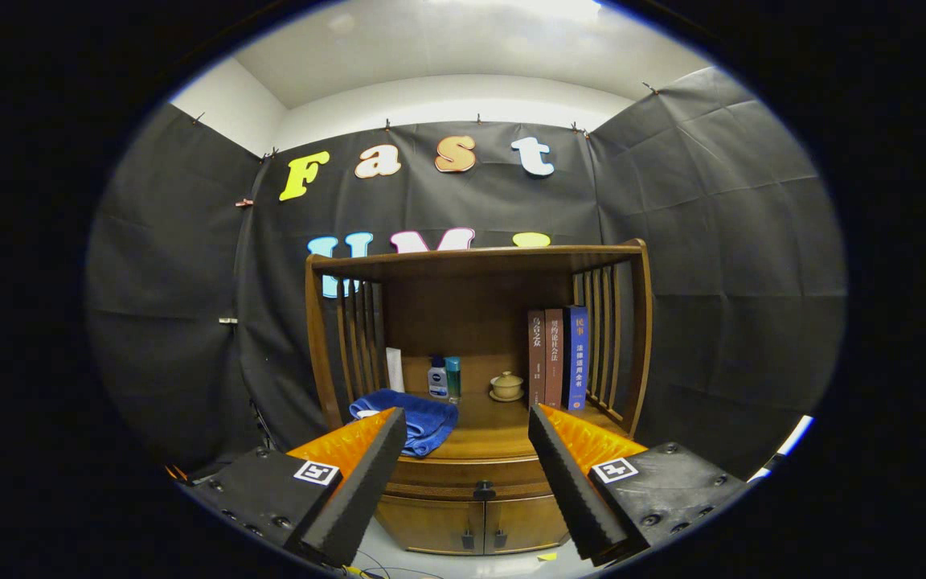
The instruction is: Pull open the drawer, take out the items inside it, and place them on the countertop above the cabinet.
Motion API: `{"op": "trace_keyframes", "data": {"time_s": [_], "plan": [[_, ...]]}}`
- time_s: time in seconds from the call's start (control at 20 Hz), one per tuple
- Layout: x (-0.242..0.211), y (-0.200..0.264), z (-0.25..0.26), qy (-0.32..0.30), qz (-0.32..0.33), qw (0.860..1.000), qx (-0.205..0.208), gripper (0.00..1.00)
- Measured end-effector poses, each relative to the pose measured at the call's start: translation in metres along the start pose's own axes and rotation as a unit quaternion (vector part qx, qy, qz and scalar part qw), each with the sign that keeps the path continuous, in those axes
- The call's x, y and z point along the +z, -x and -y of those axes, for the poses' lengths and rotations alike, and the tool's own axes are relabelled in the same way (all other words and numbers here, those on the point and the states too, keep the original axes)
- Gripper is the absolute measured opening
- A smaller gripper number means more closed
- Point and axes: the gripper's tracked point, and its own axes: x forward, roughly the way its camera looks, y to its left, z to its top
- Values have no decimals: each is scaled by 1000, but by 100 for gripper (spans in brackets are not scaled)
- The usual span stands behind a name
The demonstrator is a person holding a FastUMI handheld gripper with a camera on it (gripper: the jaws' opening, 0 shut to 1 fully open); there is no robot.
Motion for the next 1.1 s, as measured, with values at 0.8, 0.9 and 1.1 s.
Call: {"op": "trace_keyframes", "data": {"time_s": [0.8,0.9,1.1], "plan": [[-126,-85,10,-9,-83,996,-5,98],[-144,-97,12,-8,-92,996,-4,99],[-181,-120,18,-19,-117,993,-7,99]]}}
